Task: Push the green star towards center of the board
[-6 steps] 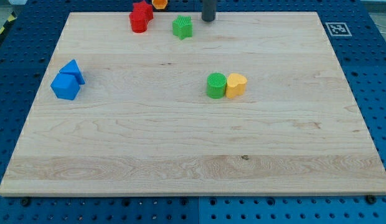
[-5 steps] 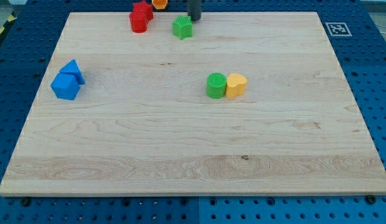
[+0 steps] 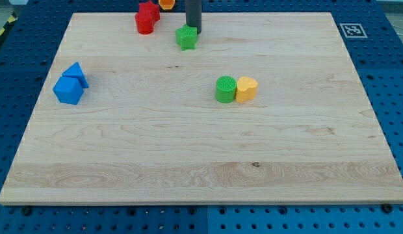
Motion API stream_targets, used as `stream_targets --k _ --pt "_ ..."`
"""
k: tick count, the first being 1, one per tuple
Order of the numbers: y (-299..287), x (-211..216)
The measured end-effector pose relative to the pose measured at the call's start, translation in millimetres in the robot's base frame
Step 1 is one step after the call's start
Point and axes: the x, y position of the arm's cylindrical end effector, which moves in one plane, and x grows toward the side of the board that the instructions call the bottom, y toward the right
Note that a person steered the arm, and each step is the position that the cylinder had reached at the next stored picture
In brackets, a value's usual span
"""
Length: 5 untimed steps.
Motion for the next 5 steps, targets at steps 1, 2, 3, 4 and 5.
stream_targets --k 1,2,3,4,5 --pt "-3 4" --pt "-6 20" --pt "-9 11" --pt "-10 7" --pt "-13 28"
